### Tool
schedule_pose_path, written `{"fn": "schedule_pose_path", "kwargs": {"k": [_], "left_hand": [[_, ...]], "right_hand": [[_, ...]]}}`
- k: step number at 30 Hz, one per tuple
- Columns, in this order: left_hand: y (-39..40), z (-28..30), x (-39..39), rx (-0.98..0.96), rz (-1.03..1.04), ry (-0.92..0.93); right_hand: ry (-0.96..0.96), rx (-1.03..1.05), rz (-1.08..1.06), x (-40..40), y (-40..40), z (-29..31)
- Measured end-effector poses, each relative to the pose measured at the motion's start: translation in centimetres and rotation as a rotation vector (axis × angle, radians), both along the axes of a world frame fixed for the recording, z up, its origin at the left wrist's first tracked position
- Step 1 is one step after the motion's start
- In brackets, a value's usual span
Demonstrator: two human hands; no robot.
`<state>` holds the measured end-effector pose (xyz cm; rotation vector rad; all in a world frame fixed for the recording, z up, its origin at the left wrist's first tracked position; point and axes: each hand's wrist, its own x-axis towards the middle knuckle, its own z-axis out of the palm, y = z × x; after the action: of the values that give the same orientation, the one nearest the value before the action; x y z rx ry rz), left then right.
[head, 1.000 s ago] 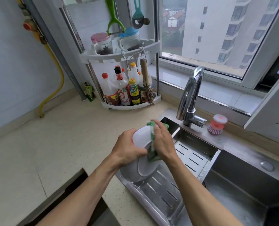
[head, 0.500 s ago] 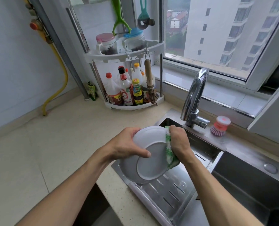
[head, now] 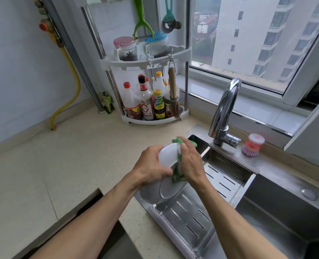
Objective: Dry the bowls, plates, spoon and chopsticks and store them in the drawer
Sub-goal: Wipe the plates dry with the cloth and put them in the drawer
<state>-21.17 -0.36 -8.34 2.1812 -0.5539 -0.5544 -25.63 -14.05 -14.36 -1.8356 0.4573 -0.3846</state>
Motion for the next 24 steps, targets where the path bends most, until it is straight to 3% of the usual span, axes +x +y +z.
{"fn": "schedule_pose_path", "kwargs": {"k": [4,6,10,15,20,24], "left_hand": [[0.2,-0.2,0.3,-0.056,0.094,0.008],[0.2,-0.1,0.0,-0.070,0.088,0.003],[0.2,0.1,-0.6,-0.107,0.094,0.008],[-0.3,-0.1,0.1,-0.120,0.127,0.044],[0.4,0.9,-0.6,-0.169,0.023,0.009],[1.8,1.3,-0.2,-0.243,-0.021,0.170]], "right_hand": [[-0.190,-0.230,0.135,-1.2,2.6,0.3],[-0.174,-0.179,0.133,-1.3,1.9,-0.2],[0.032,0.112,0.010,0.4,-0.8,0.5],[-0.155,-0.106,0.087,-0.5,1.7,1.2],[0.016,0.304,-0.131,-0.3,-1.3,1.4],[0.020,0.302,-0.147,-0.3,-3.5,2.0]]}}
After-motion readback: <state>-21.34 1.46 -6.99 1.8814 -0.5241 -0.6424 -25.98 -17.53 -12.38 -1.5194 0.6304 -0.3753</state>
